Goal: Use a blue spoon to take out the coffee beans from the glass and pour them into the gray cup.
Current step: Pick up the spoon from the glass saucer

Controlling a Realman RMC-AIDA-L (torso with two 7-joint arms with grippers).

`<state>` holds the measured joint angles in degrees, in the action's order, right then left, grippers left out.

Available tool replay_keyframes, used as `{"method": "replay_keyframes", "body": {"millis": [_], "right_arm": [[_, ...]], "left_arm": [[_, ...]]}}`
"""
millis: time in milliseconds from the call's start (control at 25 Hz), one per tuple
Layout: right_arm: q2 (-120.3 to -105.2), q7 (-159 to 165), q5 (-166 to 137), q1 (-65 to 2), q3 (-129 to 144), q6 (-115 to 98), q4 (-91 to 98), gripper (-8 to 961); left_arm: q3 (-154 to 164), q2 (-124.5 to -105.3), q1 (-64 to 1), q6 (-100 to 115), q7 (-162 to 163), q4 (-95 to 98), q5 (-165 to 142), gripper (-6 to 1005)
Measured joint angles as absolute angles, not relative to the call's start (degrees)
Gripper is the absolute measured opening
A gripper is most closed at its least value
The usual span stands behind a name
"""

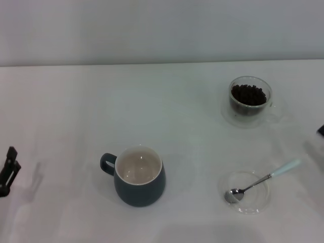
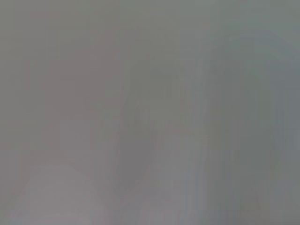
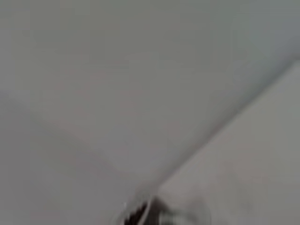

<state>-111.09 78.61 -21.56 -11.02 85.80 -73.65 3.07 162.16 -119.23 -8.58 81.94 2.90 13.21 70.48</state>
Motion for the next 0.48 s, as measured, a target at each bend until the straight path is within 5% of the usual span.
{"method": "replay_keyframes", "body": {"millis": [280,480], "right_arm": [[-114.34,79.03,-22.39,-10.11,89.04,-73.88,2.35,827],[-114.85,79.04,-23.51,-10.38,90.08,-73.93,2.46,826]], "left_arm": [[162.16,-119.25,-11.99,81.04,2.9,10.73,73.91,861],[162.16,-119.3,-12.73,80.62,5.33,10.48,76.42,861]]}}
